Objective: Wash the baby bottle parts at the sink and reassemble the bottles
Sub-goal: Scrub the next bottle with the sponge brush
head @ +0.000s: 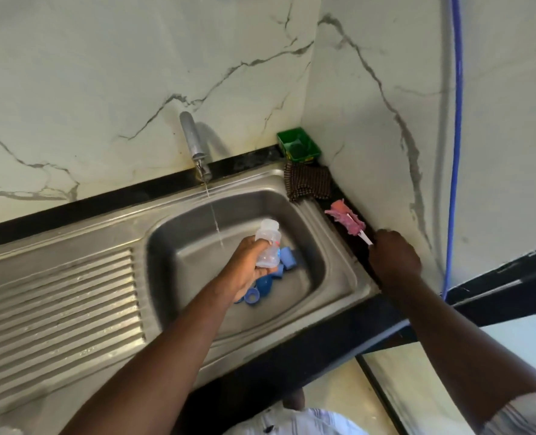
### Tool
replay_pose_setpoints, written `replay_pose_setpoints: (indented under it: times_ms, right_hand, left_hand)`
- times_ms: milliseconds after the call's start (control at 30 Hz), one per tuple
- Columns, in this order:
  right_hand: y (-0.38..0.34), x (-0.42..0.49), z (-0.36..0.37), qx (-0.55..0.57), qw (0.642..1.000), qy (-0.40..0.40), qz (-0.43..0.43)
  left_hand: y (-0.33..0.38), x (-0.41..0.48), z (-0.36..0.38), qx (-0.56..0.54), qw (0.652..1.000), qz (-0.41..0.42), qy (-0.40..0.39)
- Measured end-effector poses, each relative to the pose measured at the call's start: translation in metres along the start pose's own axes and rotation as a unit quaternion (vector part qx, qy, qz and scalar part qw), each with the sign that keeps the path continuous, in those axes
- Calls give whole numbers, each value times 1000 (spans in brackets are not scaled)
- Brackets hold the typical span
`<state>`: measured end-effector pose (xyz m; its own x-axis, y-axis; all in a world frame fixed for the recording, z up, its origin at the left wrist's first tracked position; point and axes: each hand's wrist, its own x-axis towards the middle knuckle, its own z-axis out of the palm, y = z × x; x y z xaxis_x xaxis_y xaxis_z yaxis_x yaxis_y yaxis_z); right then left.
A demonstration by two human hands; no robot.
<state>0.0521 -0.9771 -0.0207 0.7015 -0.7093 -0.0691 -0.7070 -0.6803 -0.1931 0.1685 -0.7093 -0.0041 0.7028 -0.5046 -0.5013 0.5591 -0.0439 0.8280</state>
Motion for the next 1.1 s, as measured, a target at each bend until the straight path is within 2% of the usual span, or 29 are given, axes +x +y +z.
replay_pose_setpoints:
  times_ms: [200,333,400,533,733,867,933,1033,1100]
  right_hand:
    - [4,2,3,-31,999,-21,14]
    - [-2,-6,4,42,998,35,-22]
    - [-20,-14,2,121,991,3,-58]
    - [-70,-41,0,276,952,-47,-126]
    - [-157,-105,-14,410,867,-112,-260]
    - [-190,-128,-12,380,839,-132,-367]
    - [-202,-129,-9,353,846,-116,-382]
    - [-218,-127,-8,333,871,-76,-352]
    - [-223,-129,-7,316,873,-65,-365]
  left_hand:
    - [0,-14,-7,-17,1000,-20,-17]
    - [6,-27,-26,-93,995,-3,23]
    - [10,-34,-43,-140,989,7,36]
    - [14,-49,-71,-206,976,54,53]
    - [21,-75,-95,-195,966,129,113]
    - [31,-88,-112,-169,959,177,140]
    - [36,-92,-121,-144,960,186,150]
    - [38,-97,-132,-121,962,179,168]
    - [36,-98,-138,-109,960,180,183]
